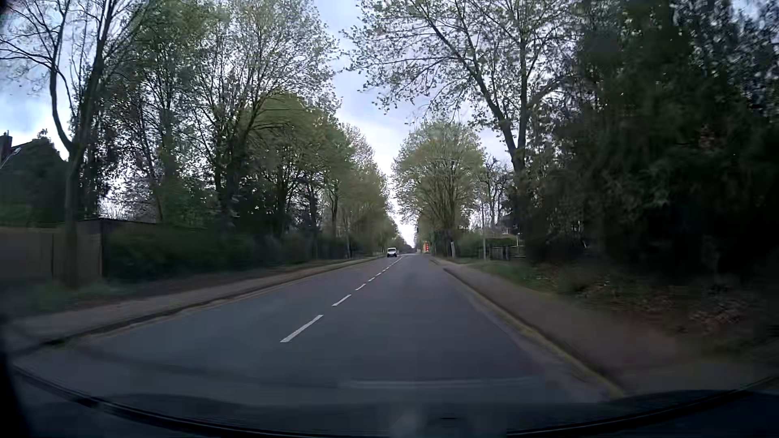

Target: Follow the waypoints while adhering to traffic rules and regulations

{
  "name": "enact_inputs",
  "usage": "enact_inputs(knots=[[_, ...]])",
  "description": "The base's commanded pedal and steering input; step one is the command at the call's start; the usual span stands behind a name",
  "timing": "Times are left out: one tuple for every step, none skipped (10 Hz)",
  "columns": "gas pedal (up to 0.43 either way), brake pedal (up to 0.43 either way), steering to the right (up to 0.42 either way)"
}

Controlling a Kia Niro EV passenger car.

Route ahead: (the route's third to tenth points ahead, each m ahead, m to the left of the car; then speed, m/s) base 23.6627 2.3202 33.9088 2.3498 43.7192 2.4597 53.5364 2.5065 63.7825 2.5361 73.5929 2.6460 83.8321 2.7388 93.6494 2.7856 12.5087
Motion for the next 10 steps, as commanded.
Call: enact_inputs(knots=[[0.189, 0.0, -0.001], [0.189, 0.006, 0.0], [0.189, 0.0, 0.0], [0.189, 0.0, -0.001], [0.189, 0.0, -0.001], [0.189, 0.0, -0.001], [0.189, 0.0, -0.001], [0.189, 0.0, -0.001], [0.189, 0.0, -0.002], [0.189, 0.0, -0.001]])
